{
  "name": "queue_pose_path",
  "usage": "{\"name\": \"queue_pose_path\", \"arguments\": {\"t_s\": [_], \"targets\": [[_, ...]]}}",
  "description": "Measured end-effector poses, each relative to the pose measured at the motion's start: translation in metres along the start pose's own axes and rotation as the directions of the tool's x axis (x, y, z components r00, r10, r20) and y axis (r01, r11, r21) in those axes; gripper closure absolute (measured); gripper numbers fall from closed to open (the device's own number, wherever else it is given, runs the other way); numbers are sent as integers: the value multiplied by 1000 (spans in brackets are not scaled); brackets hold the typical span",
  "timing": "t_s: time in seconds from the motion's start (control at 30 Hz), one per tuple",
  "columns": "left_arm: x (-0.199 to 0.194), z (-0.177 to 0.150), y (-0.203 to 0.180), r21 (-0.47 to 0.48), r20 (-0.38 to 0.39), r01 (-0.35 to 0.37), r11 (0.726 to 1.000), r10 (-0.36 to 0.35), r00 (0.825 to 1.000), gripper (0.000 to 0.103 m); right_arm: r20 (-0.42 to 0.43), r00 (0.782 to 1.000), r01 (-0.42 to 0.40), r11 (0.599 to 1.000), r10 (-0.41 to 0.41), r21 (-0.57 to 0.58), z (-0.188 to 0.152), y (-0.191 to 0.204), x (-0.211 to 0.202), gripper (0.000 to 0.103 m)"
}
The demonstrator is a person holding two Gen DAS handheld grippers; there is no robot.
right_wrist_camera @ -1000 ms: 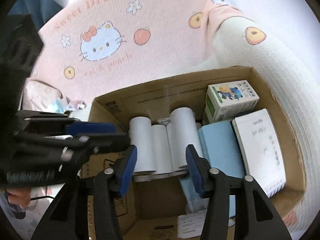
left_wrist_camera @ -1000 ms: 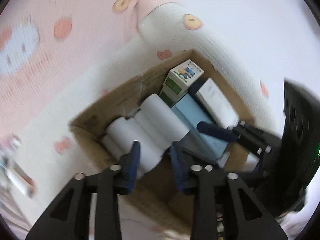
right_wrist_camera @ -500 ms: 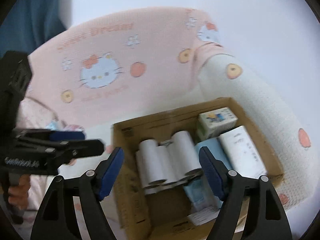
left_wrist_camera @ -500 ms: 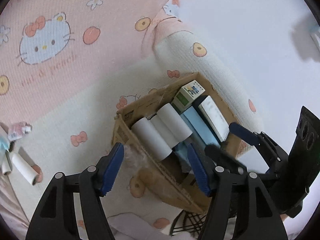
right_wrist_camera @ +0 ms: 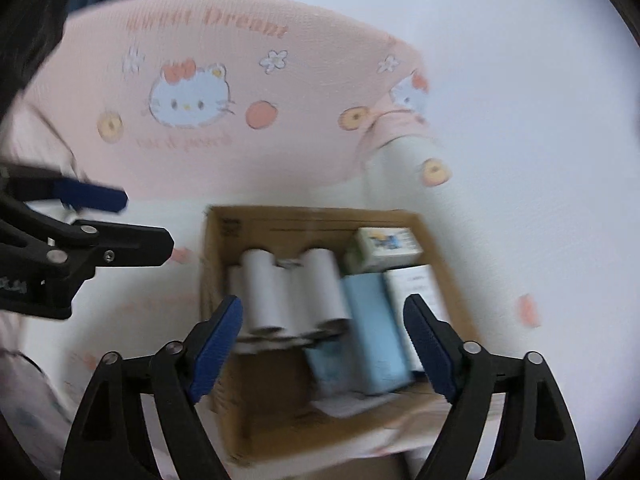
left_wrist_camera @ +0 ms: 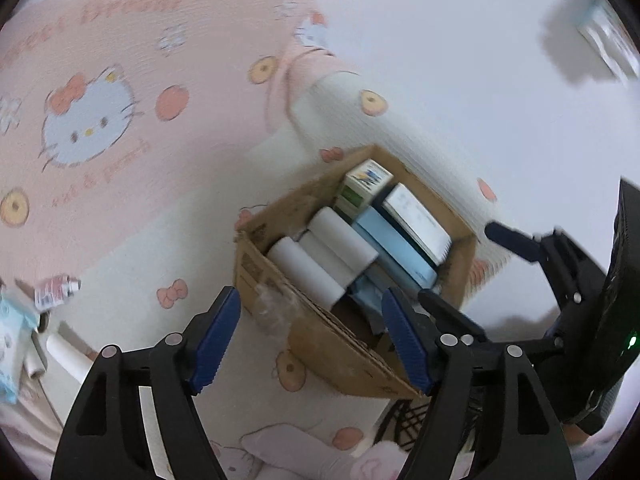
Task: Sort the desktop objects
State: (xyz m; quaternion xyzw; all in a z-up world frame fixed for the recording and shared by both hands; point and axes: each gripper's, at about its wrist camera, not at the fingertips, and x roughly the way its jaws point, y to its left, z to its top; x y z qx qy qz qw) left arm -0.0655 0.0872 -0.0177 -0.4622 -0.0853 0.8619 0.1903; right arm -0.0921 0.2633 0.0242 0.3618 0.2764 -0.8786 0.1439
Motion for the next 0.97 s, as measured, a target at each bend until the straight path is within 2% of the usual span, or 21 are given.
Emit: {"name": "queue_pose_path", "arguments": {"t_s": [0.13, 0.33, 0.57, 0.73, 0.97], "targets": [[-1, -6, -15, 86, -3, -23, 996, 23, 1000, 23, -9, 1000, -6, 998, 5, -67, -7, 8, -5, 20], [3, -8, -12, 65, -29, -89, 994, 91, 995, 23, -35, 999, 28, 998, -30, -57, -17, 1, -6, 20], [6, -9, -23, 101, -34, -79, 992, 83, 996, 23, -39, 996, 81, 996, -82, -39, -26, -7, -16, 20], [13, -11, -30, 122, -62, -64, 990, 72, 995, 23, -52, 997, 56, 998, -57, -25, -29, -11, -12, 20], [7, -10, -33, 131, -32, -67, 989, 71, 997, 23, -49, 998, 30, 999, -32, -29, -29, -9, -14, 20]]}}
